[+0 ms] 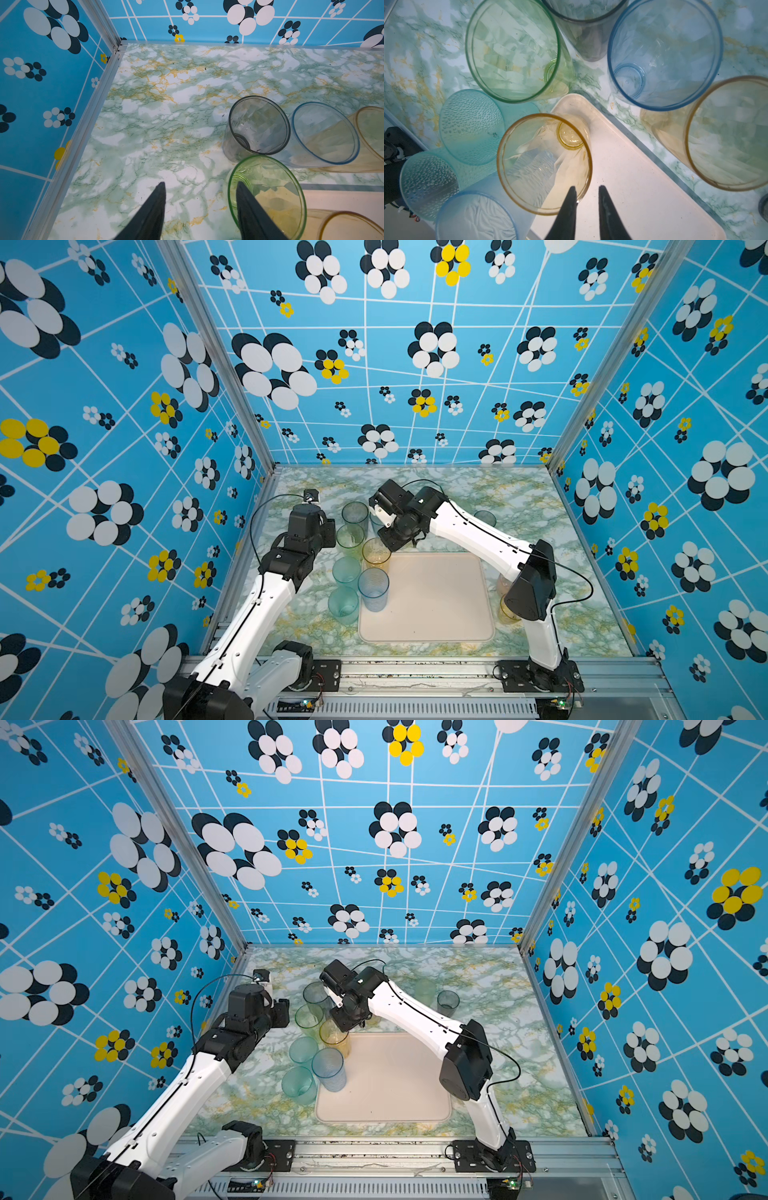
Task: Place the glasses into the tray
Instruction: Move the glass to the tray.
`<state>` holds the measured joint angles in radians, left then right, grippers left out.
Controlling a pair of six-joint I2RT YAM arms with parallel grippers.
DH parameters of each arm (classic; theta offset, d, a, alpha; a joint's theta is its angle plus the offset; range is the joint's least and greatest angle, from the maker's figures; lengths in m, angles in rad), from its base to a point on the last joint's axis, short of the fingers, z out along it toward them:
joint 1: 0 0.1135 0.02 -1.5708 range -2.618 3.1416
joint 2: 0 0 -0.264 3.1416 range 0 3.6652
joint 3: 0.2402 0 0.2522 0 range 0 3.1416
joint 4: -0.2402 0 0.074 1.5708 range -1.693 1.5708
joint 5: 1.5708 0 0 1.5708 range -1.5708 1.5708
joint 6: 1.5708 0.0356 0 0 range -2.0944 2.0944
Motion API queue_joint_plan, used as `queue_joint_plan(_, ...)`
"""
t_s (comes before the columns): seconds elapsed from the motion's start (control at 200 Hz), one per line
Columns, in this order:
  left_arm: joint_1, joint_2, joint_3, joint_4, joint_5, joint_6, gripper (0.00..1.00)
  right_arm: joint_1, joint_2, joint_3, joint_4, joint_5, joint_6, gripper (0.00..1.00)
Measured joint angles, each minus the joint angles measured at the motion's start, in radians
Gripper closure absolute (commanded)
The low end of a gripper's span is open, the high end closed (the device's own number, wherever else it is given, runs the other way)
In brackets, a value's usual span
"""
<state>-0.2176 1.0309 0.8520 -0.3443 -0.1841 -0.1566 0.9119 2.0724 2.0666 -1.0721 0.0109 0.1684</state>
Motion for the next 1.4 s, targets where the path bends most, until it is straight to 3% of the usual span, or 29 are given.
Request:
queue_joint_plan(0.81, 0.014, 0.022, 0.0, 0.008, 0.001, 0.011, 0.44, -0.012, 0.134, 0.124, -0.052, -0.002, -0.023, 0.79)
queue_joint_plan(1.11, 0.022, 0.022, 0.0, 0.008, 0.001, 0.011, 0.44, -0.012, 0.146, 0.127, -0.075, 0.001, -0.036, 0.95)
queue_joint_plan(1.4, 0.022, 0.034, 0.0, 0.008, 0.002, 0.011, 0.44, -0.012, 0.146, 0.128, -0.066, 0.014, -0.038, 0.97)
